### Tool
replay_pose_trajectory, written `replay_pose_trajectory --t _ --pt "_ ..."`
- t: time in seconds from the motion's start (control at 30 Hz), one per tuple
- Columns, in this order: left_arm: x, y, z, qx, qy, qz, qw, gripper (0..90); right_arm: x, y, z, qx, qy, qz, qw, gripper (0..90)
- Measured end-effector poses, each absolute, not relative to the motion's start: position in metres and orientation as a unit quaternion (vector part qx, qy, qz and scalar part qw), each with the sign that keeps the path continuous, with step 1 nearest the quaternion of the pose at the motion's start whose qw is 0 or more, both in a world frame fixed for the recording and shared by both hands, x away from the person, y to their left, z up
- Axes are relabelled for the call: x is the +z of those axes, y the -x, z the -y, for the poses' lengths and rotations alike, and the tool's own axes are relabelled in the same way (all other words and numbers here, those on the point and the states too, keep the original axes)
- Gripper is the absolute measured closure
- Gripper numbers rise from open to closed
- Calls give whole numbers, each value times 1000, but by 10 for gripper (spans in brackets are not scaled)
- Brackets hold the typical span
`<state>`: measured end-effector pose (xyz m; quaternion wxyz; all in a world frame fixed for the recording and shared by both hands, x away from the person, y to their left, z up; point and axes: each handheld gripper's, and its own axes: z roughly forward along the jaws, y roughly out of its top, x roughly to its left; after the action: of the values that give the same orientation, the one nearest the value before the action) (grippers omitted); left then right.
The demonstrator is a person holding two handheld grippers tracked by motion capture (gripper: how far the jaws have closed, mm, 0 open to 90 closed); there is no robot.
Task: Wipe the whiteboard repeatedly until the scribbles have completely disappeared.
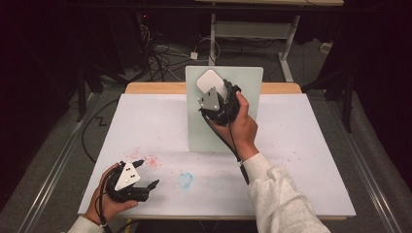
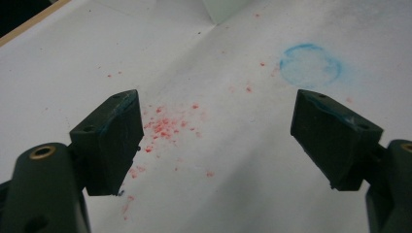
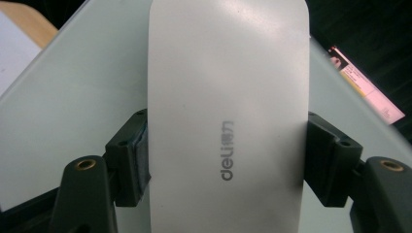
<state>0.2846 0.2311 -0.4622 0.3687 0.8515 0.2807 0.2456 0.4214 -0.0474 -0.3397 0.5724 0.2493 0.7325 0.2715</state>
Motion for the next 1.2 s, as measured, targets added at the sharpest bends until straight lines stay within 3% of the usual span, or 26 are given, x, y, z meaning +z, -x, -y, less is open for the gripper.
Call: replay_pose_trajectory --t 0.13,0.57,0.83,1.2 --pt "-462 -285 -230 246 -852 -281 367 186 -353 -417 43 259 -232 -742 573 308" --pt "-463 -287 -230 247 -853 -274 369 186 -345 -422 12 248 -198 -751 578 308" --pt "-462 -285 -231 250 -852 -276 368 186 -395 -403 9 216 -161 -777 569 309" --pt "-463 -284 -229 245 -853 -280 366 186 -455 -381 49 165 -133 -797 565 309"
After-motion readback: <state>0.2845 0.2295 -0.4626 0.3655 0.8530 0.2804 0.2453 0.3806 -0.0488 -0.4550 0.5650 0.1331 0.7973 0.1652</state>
